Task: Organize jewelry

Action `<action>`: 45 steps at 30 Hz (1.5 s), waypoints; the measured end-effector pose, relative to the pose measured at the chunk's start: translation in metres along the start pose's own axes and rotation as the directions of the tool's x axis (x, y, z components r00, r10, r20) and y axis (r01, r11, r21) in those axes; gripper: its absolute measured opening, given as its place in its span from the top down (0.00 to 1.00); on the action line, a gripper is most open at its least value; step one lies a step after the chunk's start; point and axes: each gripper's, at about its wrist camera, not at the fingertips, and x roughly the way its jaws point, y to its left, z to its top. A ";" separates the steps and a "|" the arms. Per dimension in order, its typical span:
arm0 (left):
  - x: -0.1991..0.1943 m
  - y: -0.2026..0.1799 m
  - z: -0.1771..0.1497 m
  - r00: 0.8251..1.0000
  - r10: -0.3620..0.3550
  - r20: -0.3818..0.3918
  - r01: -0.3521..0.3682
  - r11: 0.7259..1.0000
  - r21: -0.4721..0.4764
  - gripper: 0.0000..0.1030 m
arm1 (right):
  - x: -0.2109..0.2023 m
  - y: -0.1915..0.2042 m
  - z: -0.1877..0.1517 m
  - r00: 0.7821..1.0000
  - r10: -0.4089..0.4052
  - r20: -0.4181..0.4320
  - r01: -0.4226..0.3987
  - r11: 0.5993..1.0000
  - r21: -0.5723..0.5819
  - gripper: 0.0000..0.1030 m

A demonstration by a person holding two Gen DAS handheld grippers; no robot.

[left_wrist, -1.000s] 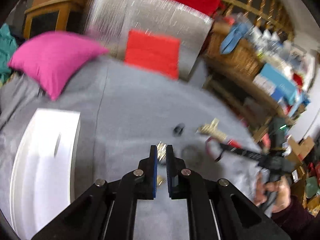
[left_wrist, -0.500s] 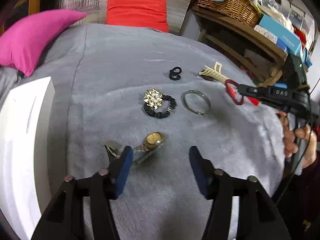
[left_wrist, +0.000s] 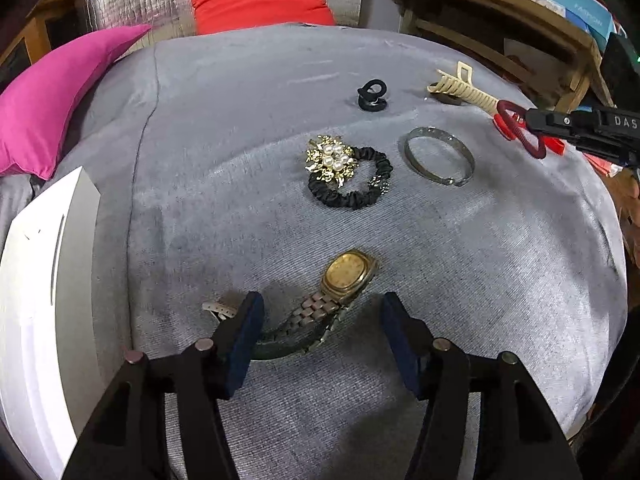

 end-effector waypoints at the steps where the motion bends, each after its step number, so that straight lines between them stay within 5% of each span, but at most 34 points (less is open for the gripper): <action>1: 0.002 -0.003 0.002 1.000 -0.006 0.002 0.006 1.000 0.010 0.60 | 0.001 0.001 0.000 1.000 0.002 -0.001 -0.002 1.000 -0.001 0.93; 4: -0.001 -0.011 0.002 1.000 -0.019 0.003 0.019 0.999 0.039 0.81 | 0.001 0.005 -0.001 1.000 0.006 0.002 -0.006 1.000 -0.005 0.93; 9: -0.005 -0.012 0.004 0.999 -0.034 -0.001 0.034 0.999 0.009 0.91 | 0.001 0.011 -0.003 1.000 0.014 0.010 -0.013 1.000 -0.017 0.93; 26: -0.056 -0.006 0.011 0.986 -0.069 0.153 0.084 0.992 -0.096 0.97 | 0.007 0.040 -0.009 0.999 0.035 0.019 -0.034 0.998 -0.062 0.93; 31: -0.050 -0.010 0.002 0.990 -0.115 0.086 0.119 0.992 -0.039 0.97 | 0.008 0.041 -0.010 0.999 0.035 0.013 -0.034 0.997 -0.063 0.93; 33: -0.047 -0.017 -0.005 0.997 -0.055 0.050 0.055 0.998 0.006 0.97 | 0.008 0.040 -0.010 0.999 0.032 0.013 -0.031 0.998 -0.063 0.93; 35: -0.043 -0.019 -0.009 0.999 -0.040 0.022 0.039 0.999 0.026 0.93 | 0.006 0.037 -0.009 0.999 0.029 0.015 -0.028 0.998 -0.062 0.93; 36: -0.041 -0.017 -0.012 0.999 -0.038 0.010 0.038 0.999 0.016 0.81 | 0.006 0.036 -0.009 1.000 0.028 0.015 -0.027 0.998 -0.060 0.93; 37: -0.040 -0.015 -0.015 0.999 -0.046 0.001 0.046 0.999 0.004 0.59 | 0.005 0.034 -0.009 1.000 0.026 0.015 -0.025 0.998 -0.057 0.93; 39: -0.041 -0.011 -0.017 0.998 -0.060 0.016 0.061 0.998 -0.025 0.39 | 0.004 0.031 -0.009 1.000 0.027 0.013 -0.026 0.998 -0.051 0.93; 42: -0.051 -0.009 -0.015 0.988 -0.135 0.071 0.138 0.989 -0.052 0.34 | 0.002 0.030 -0.008 0.999 0.028 0.014 -0.027 0.998 -0.056 0.93; 45: -0.042 -0.012 -0.010 0.995 -0.086 0.053 0.089 0.994 -0.063 0.30 | 0.001 0.028 -0.008 0.999 0.028 0.017 -0.027 0.998 -0.049 0.93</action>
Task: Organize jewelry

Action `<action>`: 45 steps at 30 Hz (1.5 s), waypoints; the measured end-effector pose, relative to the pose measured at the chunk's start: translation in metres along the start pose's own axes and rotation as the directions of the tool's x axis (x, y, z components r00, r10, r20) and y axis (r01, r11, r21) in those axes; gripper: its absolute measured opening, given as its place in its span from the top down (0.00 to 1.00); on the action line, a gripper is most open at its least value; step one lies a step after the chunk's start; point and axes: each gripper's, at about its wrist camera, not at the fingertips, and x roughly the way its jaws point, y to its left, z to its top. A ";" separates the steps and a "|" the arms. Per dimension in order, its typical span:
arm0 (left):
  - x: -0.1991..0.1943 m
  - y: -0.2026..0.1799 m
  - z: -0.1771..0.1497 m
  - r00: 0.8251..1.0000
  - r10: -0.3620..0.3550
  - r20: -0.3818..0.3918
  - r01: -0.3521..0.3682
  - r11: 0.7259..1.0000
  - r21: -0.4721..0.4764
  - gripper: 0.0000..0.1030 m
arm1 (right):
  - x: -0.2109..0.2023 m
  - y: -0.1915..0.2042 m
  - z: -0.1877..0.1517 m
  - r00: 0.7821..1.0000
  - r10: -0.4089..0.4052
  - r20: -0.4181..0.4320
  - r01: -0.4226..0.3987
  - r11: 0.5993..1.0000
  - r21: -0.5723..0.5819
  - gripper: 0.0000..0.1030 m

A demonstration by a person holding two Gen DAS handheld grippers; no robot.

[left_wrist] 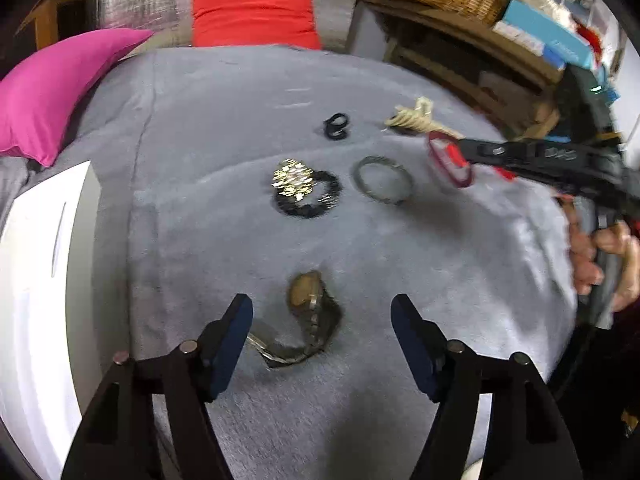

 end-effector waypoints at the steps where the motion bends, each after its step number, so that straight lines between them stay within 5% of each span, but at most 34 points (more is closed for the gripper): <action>1: 0.006 -0.001 0.001 1.000 0.008 -0.016 -0.008 1.000 -0.003 0.30 | 0.000 0.000 0.000 1.000 0.000 0.000 0.000 1.000 0.002 0.93; 6: 0.041 -0.010 0.002 0.992 0.079 -0.095 -0.078 0.997 0.017 0.37 | 0.002 -0.002 0.000 1.000 -0.002 -0.007 0.002 1.000 0.002 0.93; 8: 0.038 -0.008 0.003 0.995 0.072 -0.075 -0.072 0.997 0.004 0.53 | 0.001 -0.001 0.000 1.000 0.001 -0.005 -0.001 1.000 -0.002 0.93; 9: 0.036 -0.004 0.004 0.996 0.062 -0.068 -0.063 0.998 -0.012 0.74 | 0.000 -0.001 0.000 1.000 0.002 -0.004 -0.002 1.000 -0.003 0.93; 10: 0.035 0.000 0.005 0.996 0.056 -0.070 -0.058 0.998 -0.031 0.83 | 0.000 -0.001 0.001 1.000 0.003 -0.002 -0.003 1.000 -0.003 0.93; 17: 0.023 -0.005 0.007 0.997 0.076 -0.032 -0.076 0.997 -0.031 0.84 | 0.001 0.004 0.000 1.000 0.014 0.002 -0.014 1.000 -0.008 0.93; 23: -0.031 0.009 0.014 0.989 0.086 0.121 -0.070 0.989 -0.133 0.86 | -0.001 0.022 -0.001 0.999 0.028 0.028 -0.026 0.998 -0.048 0.93; 27: -0.081 0.025 0.010 0.964 0.140 0.225 -0.092 0.973 -0.212 0.86 | 0.002 0.043 0.000 0.999 0.038 0.036 -0.035 0.996 -0.078 0.93; 35: -0.174 0.075 -0.017 0.870 0.348 0.349 -0.204 0.899 -0.389 0.86 | 0.029 0.127 0.001 0.993 0.117 0.016 -0.113 0.982 -0.154 0.93; 40: -0.175 0.117 -0.021 0.863 0.382 0.330 -0.209 0.866 -0.455 0.87 | 0.057 0.180 0.006 0.989 0.145 0.000 -0.141 0.967 -0.210 0.93; 45: -0.140 0.154 -0.020 0.887 0.380 0.264 -0.210 0.839 -0.502 0.86 | 0.099 0.219 0.014 0.989 0.148 -0.027 -0.151 0.958 -0.244 0.93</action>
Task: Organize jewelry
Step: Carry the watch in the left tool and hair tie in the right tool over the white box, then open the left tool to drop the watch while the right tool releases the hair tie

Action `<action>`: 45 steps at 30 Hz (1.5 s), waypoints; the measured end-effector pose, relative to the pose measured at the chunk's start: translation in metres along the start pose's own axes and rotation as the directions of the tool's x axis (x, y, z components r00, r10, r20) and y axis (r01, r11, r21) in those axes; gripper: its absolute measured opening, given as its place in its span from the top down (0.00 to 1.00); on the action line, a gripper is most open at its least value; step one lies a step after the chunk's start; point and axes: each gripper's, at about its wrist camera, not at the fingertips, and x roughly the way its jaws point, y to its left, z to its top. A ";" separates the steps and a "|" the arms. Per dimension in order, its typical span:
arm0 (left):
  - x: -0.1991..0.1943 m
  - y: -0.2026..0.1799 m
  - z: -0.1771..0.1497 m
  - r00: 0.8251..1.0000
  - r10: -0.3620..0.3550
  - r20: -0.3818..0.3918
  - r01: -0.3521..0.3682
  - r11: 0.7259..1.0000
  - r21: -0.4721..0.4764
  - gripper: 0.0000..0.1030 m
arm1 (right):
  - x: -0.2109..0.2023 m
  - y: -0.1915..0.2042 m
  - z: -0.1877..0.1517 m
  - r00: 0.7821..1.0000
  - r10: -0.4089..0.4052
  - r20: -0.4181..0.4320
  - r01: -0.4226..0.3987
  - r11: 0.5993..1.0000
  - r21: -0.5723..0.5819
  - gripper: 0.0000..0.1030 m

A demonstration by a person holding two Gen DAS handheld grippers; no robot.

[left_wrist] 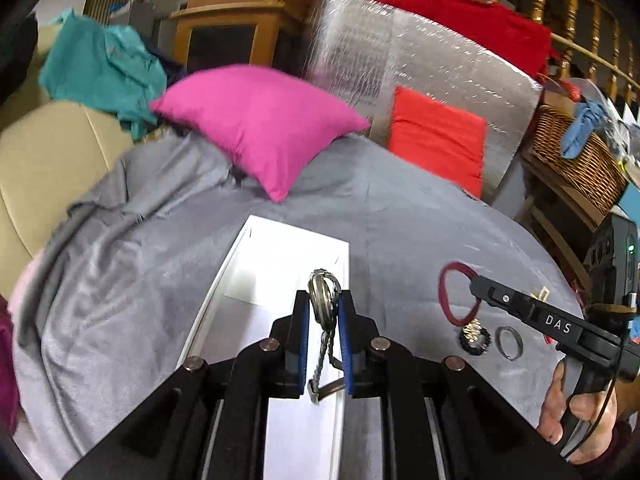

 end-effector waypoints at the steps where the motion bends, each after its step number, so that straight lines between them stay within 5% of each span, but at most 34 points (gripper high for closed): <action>1: 0.007 0.003 0.002 1.000 0.008 -0.004 -0.008 1.000 -0.005 0.87 | 0.007 0.003 0.001 1.000 -0.001 -0.004 0.001 1.000 -0.004 0.93; 16: 0.074 0.038 0.008 0.989 0.099 -0.106 -0.109 0.990 -0.093 0.87 | 0.131 0.039 0.031 0.992 0.030 -0.119 -0.033 0.999 -0.022 0.93; 35: 0.107 0.051 -0.006 0.965 0.106 -0.240 -0.140 0.982 -0.129 0.86 | 0.186 0.041 0.028 0.976 0.007 -0.216 -0.009 1.000 -0.010 0.91; 40: 0.107 0.051 -0.004 0.974 0.085 -0.208 -0.116 0.983 -0.143 0.82 | 0.183 0.041 0.026 0.974 0.049 -0.220 -0.046 0.999 0.019 0.64; 43: 0.100 0.053 -0.001 0.984 0.078 -0.161 -0.103 0.982 -0.158 0.66 | 0.174 0.040 0.025 0.981 0.052 -0.185 -0.048 0.999 0.025 0.58; 45: 0.094 0.052 0.002 0.988 0.072 -0.135 -0.094 0.983 -0.160 0.64 | 0.165 0.035 0.026 0.985 0.070 -0.156 -0.064 0.997 0.042 0.58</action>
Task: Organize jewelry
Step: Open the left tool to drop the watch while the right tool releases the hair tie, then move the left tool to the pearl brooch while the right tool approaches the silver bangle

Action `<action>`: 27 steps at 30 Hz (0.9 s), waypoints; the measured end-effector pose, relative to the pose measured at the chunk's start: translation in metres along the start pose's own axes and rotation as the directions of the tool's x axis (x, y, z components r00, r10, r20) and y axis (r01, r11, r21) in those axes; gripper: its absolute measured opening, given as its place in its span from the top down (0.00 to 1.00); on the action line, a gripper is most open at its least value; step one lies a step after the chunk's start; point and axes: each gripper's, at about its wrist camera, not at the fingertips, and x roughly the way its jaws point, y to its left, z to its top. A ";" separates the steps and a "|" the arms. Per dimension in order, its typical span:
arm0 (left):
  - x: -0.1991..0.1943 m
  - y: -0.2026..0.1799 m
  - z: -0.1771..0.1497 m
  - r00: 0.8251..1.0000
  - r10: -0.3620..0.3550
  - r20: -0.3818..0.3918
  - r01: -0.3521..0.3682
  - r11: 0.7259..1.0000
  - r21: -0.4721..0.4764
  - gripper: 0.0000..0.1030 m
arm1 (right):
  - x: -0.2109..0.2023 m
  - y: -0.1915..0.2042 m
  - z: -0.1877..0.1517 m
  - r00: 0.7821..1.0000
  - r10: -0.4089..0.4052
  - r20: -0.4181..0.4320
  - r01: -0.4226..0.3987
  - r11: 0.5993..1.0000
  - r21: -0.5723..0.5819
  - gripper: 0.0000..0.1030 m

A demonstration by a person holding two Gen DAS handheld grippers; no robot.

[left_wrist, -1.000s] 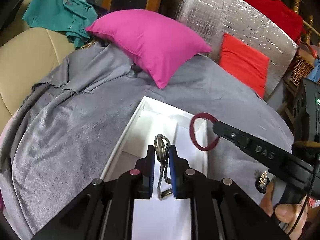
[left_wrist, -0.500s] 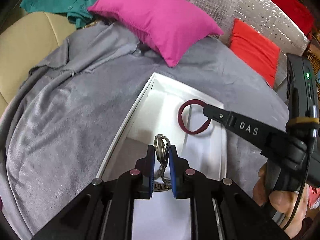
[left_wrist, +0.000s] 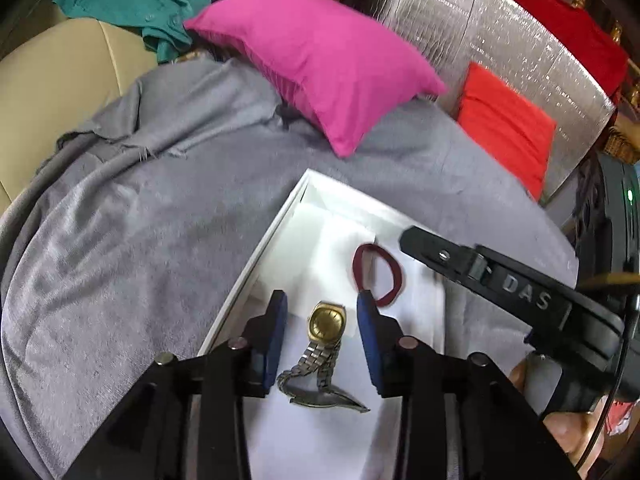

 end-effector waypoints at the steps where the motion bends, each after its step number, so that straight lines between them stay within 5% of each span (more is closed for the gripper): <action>1: -0.003 -0.001 0.001 1.000 -0.007 0.010 0.007 1.000 0.002 0.64 | -0.006 -0.003 -0.001 1.000 0.000 0.016 0.000 1.000 0.005 0.58; 13: -0.038 -0.061 -0.003 0.993 -0.021 0.117 0.004 0.989 0.147 0.51 | -0.119 -0.062 -0.020 0.985 -0.078 0.153 0.077 0.997 0.014 0.58; 20: -0.035 -0.114 -0.022 0.994 -0.084 0.072 0.065 0.968 0.244 0.51 | -0.208 -0.121 -0.059 0.963 -0.205 0.174 0.203 0.979 0.032 0.58; 27: -0.035 -0.171 -0.052 0.991 -0.131 0.030 0.112 0.928 0.356 0.51 | -0.275 -0.173 -0.102 0.940 -0.270 0.208 0.244 0.959 0.143 0.58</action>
